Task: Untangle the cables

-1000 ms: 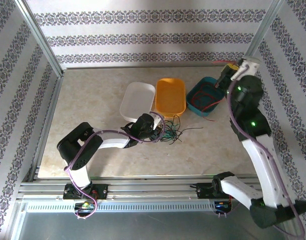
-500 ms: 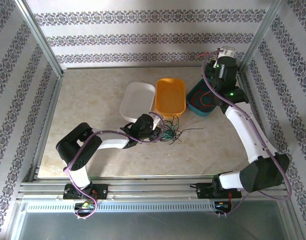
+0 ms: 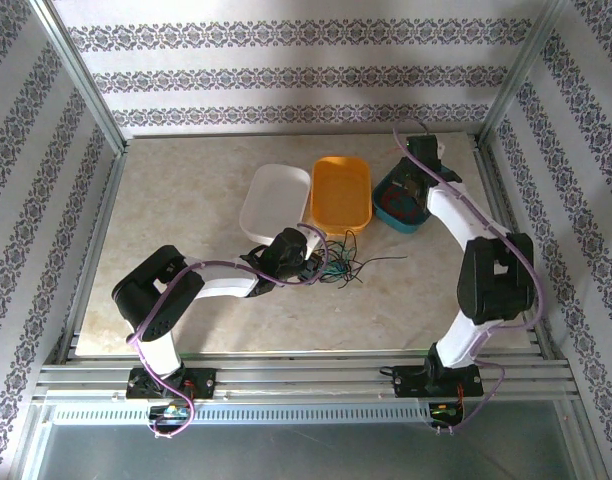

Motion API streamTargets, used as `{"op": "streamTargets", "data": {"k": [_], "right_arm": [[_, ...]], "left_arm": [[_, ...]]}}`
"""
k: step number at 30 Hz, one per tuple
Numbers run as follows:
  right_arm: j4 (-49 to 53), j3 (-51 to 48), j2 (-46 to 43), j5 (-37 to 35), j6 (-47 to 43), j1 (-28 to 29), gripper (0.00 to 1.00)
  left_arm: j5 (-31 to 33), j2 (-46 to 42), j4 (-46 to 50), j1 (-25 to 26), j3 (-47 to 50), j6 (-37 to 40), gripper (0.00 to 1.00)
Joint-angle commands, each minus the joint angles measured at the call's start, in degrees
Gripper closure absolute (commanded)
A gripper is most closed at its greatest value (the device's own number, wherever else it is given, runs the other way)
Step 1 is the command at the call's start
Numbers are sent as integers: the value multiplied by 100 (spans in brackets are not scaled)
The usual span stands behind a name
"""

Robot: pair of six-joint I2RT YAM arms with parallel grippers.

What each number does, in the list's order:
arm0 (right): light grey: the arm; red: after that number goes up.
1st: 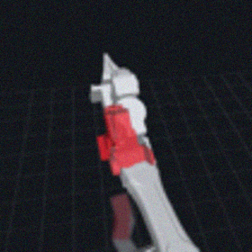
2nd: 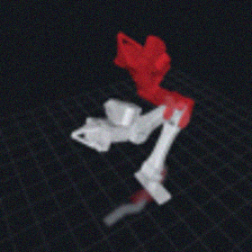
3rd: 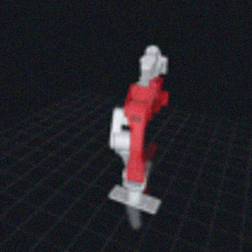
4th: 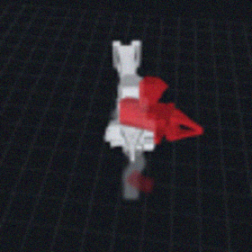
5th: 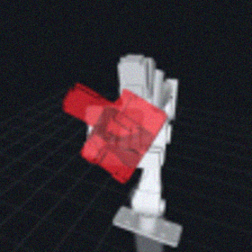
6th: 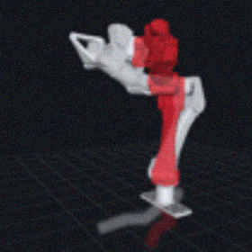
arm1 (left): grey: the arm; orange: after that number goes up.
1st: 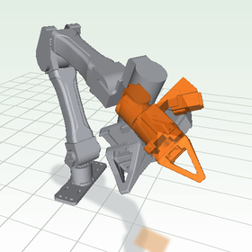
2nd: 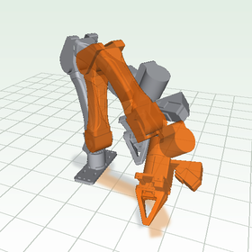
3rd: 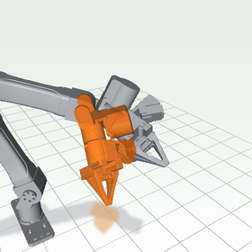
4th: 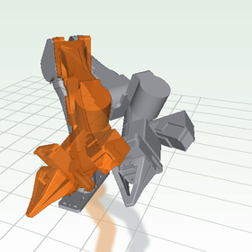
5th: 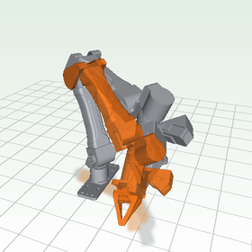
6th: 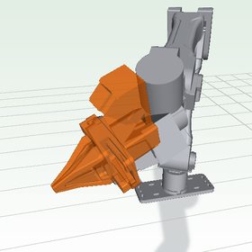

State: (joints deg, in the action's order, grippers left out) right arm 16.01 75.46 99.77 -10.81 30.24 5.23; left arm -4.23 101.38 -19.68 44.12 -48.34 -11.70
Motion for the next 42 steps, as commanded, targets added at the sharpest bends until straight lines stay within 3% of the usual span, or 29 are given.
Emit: {"op": "streamTargets", "data": {"k": [1, 9, 19, 22, 26, 42], "right_arm": [[113, 72, 287, 680, 720, -203, 100], [138, 141, 792, 866, 1257, -347, 100], [664, 616, 1159, 288, 1557, -365, 100], [816, 736, 1233, 270, 1605, -374, 81], [943, 715, 1240, 195, 1803, -407, 70], [1141, 1019, 1636, 147, 2103, -523, 68]], "left_arm": [[85, -54, 212, -61, -16, -60, 100], [71, -44, 245, -61, -43, -56, 100], [89, -48, 281, -61, -61, -34, 100], [93, -53, 283, -61, -57, -42, 100], [102, -53, 289, -61, -62, -51, 100], [111, -53, 342, -61, -87, -68, 100]]}}
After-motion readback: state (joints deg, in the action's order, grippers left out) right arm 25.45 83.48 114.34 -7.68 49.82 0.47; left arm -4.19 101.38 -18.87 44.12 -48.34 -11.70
